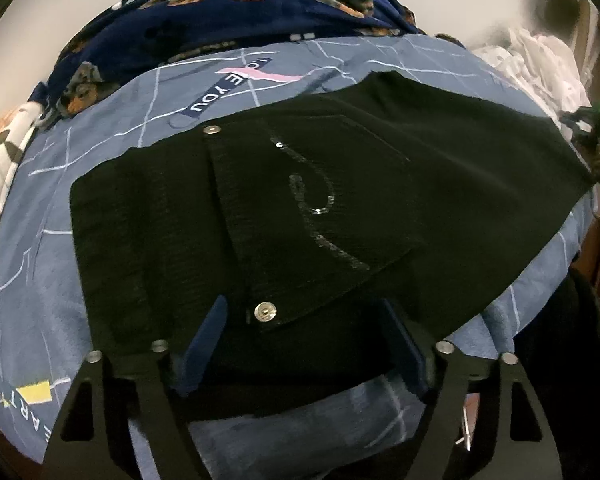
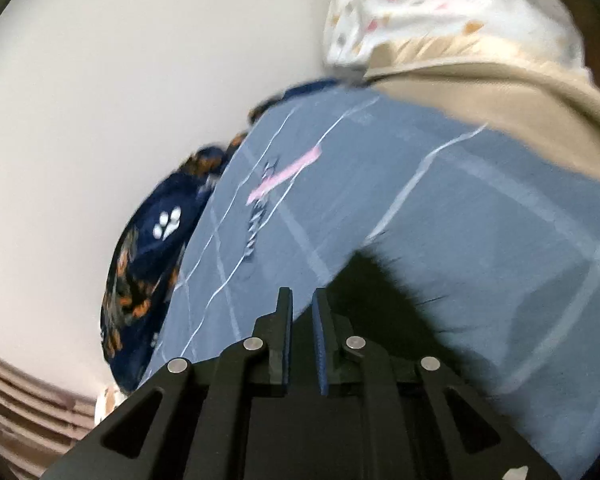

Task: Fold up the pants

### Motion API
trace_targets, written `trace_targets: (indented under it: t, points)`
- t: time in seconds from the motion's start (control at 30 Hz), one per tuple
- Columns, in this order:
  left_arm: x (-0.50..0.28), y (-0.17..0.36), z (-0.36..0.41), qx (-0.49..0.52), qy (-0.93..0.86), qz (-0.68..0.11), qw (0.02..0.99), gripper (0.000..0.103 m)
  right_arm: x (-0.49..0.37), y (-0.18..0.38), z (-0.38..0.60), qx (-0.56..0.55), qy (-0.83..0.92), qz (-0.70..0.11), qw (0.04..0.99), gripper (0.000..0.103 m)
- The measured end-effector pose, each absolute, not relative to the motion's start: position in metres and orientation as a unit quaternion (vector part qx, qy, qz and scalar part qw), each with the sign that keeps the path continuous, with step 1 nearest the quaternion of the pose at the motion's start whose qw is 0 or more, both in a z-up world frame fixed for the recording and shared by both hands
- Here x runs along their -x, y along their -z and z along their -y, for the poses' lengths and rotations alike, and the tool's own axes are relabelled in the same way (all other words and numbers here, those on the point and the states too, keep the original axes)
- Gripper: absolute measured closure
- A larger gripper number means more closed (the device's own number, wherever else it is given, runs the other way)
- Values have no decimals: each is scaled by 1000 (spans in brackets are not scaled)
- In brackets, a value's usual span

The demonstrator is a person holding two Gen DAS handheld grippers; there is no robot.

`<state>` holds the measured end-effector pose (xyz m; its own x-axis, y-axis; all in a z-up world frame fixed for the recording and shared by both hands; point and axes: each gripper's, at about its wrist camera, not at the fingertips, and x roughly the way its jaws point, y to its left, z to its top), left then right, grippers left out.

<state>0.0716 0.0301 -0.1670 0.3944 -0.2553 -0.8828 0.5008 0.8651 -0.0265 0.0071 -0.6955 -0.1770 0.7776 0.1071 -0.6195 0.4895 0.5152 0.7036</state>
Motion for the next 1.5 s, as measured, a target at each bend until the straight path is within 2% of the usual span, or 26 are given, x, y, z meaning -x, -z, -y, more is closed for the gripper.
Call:
trace_targets:
  t: [0.17,0.27,0.4,0.6,0.63,0.67,0.97,1.13,1.37,1.5]
  points:
    - [-70,168,-31,-121,232,-489,832,21,21,179,724,-473,126,-330,807,88]
    - [-69,168,-31,-122,231,-484,835,21,8,177,714,-437,118,-351,820,87]
    - [-71,167,-27,-130,222,-480,839,21,-20,175,699,-368,117,-390,836,71]
    - [-75,162,-29,-125,200,-486,841,21,-50,179,684,-291,128,-420,850,70]
    - [-77,160,-29,-123,196,-489,841,21,-52,179,681,-278,129,-424,852,76]
    - [-78,158,-30,-118,194,-492,841,21,-55,179,677,-257,133,-432,854,97]
    - [-82,131,-25,-103,170,-482,853,21,-52,165,666,-215,154,-416,870,100]
    - [-81,122,-17,-106,174,-475,856,21,-50,161,683,-254,167,-386,871,100]
    - [-81,127,-13,-107,171,-480,854,21,-48,170,696,-265,170,-396,863,103]
    - [-81,125,-11,-105,172,-479,854,21,-22,158,710,-324,157,-339,869,101]
